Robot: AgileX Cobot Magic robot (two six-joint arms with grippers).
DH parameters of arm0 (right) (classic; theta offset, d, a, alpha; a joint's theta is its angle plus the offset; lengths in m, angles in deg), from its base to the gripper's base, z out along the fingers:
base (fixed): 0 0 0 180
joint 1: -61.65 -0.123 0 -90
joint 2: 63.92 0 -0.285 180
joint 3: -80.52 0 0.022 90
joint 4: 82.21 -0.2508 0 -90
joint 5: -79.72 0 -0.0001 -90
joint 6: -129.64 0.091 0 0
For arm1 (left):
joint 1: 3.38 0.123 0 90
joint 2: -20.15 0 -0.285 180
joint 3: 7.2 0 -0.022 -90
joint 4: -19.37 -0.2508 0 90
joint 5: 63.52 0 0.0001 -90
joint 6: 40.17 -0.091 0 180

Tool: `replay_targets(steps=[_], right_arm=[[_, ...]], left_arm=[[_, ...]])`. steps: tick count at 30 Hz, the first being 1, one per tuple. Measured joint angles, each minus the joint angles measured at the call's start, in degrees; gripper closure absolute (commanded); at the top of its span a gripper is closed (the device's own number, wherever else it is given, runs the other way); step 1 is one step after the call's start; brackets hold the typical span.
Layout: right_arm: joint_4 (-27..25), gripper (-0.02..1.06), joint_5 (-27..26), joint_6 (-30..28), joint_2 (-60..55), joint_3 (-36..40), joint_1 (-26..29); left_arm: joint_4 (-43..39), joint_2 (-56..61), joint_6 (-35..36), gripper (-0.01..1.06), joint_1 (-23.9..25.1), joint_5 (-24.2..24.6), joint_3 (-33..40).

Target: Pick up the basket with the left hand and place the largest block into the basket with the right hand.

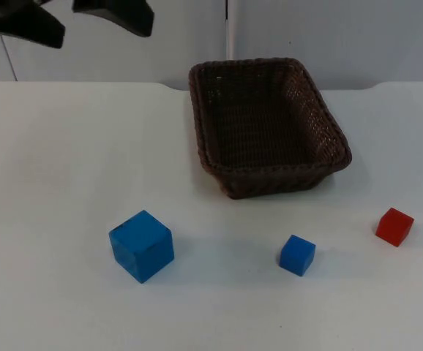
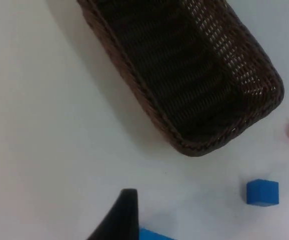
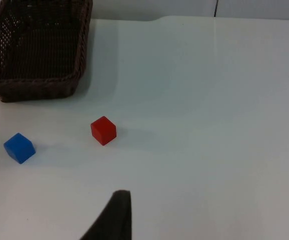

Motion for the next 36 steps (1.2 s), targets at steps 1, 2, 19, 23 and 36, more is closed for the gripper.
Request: replay_targets(steps=[1, 2, 19, 23, 36], right_arm=[[0.0, -0.01, 0.0, 0.0, 0.0, 0.0, 0.0], [0.0, -0.01, 0.0, 0.0, 0.0, 0.0, 0.0], [0.0, -0.01, 0.0, 0.0, 0.0, 0.0, 0.0], [0.0, -0.01, 0.0, 0.0, 0.0, 0.0, 0.0], [0.0, -0.01, 0.0, 0.0, 0.0, 0.0, 0.0]], left_arm=[[0.0, -1.3, 0.9, 0.03, -0.9, -0.1, -1.2], [0.0, -2.3, 1.4, 0.03, -1.5, -0.1, -2.0], [-0.2, -20.0, 7.8, 0.03, -8.8, -1.2, -13.7], [-1.3, -23.8, 10.3, 0.03, -9.4, -1.2, -17.1], [-18.6, -36.9, 29.3, 0.03, -9.7, -1.3, -34.2]])
